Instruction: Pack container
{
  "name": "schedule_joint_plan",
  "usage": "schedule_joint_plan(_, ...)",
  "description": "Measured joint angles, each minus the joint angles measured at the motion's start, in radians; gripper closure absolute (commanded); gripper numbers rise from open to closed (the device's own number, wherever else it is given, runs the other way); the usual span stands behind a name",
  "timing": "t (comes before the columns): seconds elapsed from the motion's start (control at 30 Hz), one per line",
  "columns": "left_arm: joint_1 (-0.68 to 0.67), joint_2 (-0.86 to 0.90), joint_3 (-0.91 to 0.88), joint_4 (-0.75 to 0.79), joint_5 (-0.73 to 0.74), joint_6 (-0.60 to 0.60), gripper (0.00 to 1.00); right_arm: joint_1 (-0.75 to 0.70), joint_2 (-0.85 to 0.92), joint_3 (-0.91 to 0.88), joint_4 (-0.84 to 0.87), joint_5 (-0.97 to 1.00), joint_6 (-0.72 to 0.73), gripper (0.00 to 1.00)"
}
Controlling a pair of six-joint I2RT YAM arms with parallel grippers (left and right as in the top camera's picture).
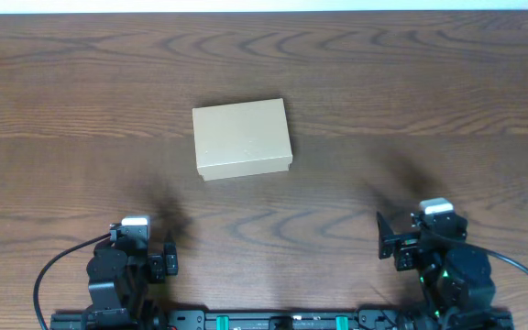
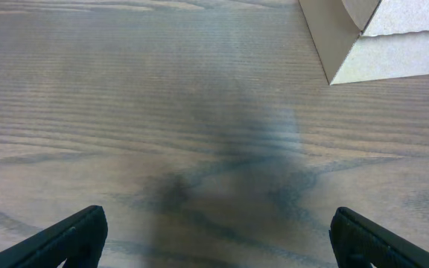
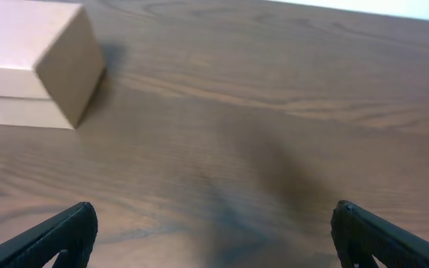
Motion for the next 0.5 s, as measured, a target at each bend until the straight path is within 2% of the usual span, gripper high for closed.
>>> schedule_joint_plan(0.27,0.0,0.0,0.0,0.0,0.0,0.0,0.05,-0.068,-0.084,-0.154,0.037,0.007,0.083,0.01)
schedule_joint_plan(0.5,0.0,0.0,0.0,0.0,0.0,0.0,0.05,-0.08,-0.084,-0.184,0.032,0.007,0.106,0.01)
